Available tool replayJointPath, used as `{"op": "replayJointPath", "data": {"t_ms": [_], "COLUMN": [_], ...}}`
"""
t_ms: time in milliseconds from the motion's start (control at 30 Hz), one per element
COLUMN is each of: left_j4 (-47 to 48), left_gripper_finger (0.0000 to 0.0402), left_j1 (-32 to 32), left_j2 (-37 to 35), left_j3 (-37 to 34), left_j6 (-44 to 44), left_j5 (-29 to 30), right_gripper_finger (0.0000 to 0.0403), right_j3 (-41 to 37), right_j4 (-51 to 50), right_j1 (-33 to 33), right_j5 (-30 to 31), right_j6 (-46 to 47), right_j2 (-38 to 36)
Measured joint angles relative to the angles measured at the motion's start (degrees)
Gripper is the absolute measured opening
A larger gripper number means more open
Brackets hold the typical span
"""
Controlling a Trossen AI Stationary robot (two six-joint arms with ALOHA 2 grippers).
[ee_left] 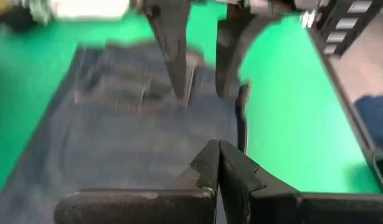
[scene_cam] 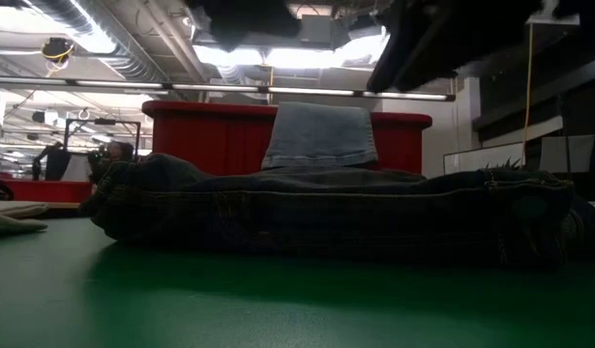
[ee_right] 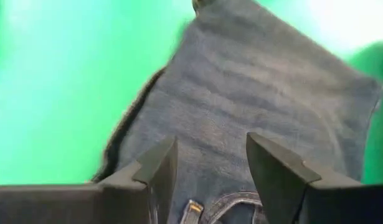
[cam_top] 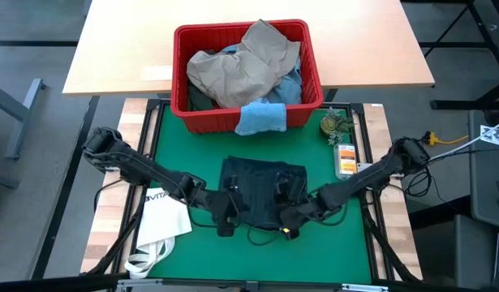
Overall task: Fold Laundry from Bin
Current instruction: Fold the dark blue pants
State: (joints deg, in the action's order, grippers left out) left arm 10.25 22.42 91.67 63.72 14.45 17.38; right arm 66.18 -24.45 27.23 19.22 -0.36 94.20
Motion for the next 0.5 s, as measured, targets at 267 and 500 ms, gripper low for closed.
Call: {"op": "replayJointPath", "data": {"t_ms": [267,500], "left_j4": [-13.7,-16.9], "left_gripper_finger": [0.0002,0.0002], "left_j1": [-3.3,-6.1], "left_j2": [6.9,14.0], "left_j3": [0.0,0.0], "left_j6": [-6.0,-6.0], "left_j5": [-2.0,-2.3], "right_gripper_finger": [0.0191,0.0191], "right_j3": [5.8,8.3], "right_j4": [-9.0,-12.1], "right_j1": [4.8,6.3], "right_j5": [8.0,11.7], "right_j6": [0.0,-0.1], "right_j2": [-3.6,-3.7]}}
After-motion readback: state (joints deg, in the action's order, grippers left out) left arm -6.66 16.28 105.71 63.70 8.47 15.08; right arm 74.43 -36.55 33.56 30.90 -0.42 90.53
